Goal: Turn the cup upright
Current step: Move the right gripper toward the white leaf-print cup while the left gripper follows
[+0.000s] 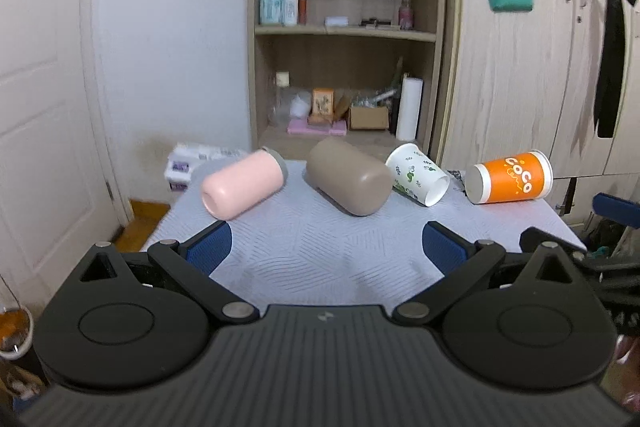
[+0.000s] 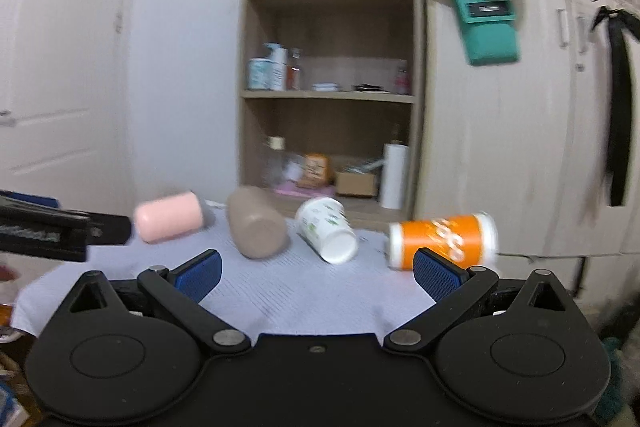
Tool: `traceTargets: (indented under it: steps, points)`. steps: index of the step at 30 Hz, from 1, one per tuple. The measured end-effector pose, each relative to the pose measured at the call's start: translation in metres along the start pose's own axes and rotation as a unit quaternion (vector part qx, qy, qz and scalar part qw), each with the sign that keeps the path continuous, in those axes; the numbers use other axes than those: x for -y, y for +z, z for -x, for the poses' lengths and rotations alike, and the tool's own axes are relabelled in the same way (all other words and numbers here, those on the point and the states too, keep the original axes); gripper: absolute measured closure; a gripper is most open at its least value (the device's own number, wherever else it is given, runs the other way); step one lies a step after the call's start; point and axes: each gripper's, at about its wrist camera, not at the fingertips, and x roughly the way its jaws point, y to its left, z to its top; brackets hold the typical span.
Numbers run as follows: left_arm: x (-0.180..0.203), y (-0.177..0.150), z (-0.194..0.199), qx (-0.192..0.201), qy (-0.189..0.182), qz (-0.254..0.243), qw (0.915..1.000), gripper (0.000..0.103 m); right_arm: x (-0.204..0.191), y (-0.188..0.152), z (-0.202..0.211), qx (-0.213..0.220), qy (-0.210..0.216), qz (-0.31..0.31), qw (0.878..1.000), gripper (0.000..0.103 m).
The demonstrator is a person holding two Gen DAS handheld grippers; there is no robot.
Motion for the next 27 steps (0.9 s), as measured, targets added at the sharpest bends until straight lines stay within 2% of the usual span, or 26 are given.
traceTargets:
  steps: [2, 4, 12, 14, 18, 21, 27]
  points:
    - [0.004, 0.009, -0.013, -0.008, 0.015, 0.006, 0.9998, 0.0, 0.008, 0.003, -0.012, -0.014, 0.028, 0.011, 0.999, 0.0]
    - [0.009, 0.016, -0.026, -0.012, 0.014, 0.005, 0.9998, 0.0, 0.016, 0.006, -0.028, -0.043, 0.051, 0.035, 0.997, 0.0]
    - [0.02, 0.027, -0.093, -0.056, -0.041, 0.069, 0.9952, 0.0, 0.025, 0.022, -0.085, -0.092, 0.094, 0.147, 0.98, 0.001]
    - [0.025, 0.028, -0.109, -0.064, -0.047, 0.081, 0.9935, 0.0, 0.028, 0.024, -0.101, -0.108, 0.113, 0.155, 0.975, 0.001]
    - [0.032, 0.024, -0.134, -0.064, -0.064, 0.101, 0.9908, 0.003, 0.033, 0.026, -0.134, -0.131, 0.135, 0.155, 0.97, 0.009]
    - [0.035, 0.022, -0.151, -0.07, -0.077, 0.114, 0.988, 0.003, 0.037, 0.026, -0.154, -0.126, 0.167, 0.158, 0.965, 0.009]
    - [0.027, 0.014, -0.173, -0.087, -0.103, 0.163, 0.9774, 0.003, 0.035, 0.021, -0.197, -0.148, 0.144, 0.182, 0.961, 0.015]
